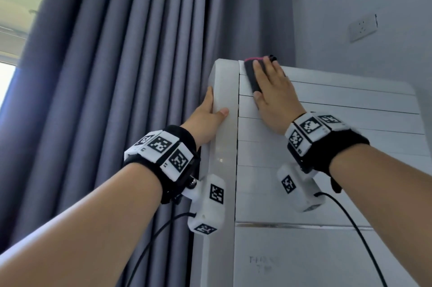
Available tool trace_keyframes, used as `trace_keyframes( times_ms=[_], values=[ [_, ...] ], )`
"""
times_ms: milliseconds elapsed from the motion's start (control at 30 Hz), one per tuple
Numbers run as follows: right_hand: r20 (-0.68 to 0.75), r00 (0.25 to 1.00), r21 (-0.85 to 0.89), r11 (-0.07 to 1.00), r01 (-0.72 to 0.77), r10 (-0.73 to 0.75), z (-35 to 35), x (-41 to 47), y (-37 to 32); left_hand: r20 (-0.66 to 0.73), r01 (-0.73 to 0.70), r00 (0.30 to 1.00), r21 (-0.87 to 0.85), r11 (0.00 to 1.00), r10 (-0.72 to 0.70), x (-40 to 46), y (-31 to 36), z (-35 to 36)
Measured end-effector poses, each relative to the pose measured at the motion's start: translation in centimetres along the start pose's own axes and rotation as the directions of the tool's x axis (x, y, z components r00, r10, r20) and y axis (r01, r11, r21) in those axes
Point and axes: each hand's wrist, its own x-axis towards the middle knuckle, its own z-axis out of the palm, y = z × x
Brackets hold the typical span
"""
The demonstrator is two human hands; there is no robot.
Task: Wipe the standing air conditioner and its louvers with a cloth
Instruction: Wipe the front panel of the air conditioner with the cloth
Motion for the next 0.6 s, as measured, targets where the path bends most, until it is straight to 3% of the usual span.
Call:
trace_keyframes(
  times_ms=[200,433,600],
  values=[
    [0.052,0.972,-0.031,0.973,0.229,-0.227,0.3,1.8,-2.9,0.009,-0.013,1.0,-0.038,0.999,0.013,-0.3,-0.2,-0.3],
    [0.022,0.961,0.013,0.961,0.276,-0.276,0.4,-0.5,-1.8,0.03,-0.023,0.999,-0.092,0.995,0.026,-0.9,-0.3,-0.5],
    [0.102,0.925,0.015,0.93,0.366,-0.366,1.5,-5.7,-1.3,0.075,0.002,0.997,-0.163,0.987,0.01,-2.1,-1.2,-0.8]
  ],
)
